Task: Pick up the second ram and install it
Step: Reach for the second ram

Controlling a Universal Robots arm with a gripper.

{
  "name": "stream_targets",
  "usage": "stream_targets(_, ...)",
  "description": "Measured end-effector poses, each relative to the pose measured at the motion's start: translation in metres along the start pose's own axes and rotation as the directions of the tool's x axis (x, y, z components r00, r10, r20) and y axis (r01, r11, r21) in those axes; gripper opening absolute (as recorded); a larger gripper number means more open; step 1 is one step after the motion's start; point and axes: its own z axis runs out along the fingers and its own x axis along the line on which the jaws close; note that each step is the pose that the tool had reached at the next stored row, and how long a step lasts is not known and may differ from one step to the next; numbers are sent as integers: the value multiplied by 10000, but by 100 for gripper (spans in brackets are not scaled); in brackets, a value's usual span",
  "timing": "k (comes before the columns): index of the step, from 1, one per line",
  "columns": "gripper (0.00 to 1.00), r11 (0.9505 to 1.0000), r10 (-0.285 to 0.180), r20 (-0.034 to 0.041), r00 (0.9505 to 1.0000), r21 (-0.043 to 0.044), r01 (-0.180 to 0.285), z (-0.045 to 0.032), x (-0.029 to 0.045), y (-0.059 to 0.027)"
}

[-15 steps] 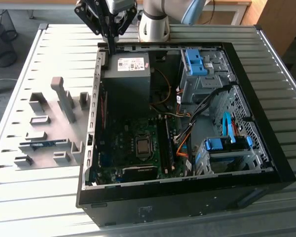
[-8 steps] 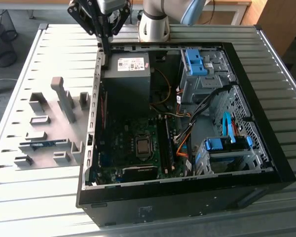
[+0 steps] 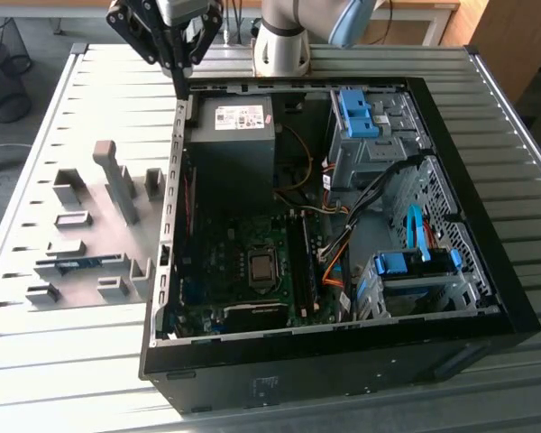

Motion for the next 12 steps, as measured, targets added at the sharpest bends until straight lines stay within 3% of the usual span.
stream_targets(12, 11, 10000, 0, -1, 10000, 1, 0, -10, 61, -149)
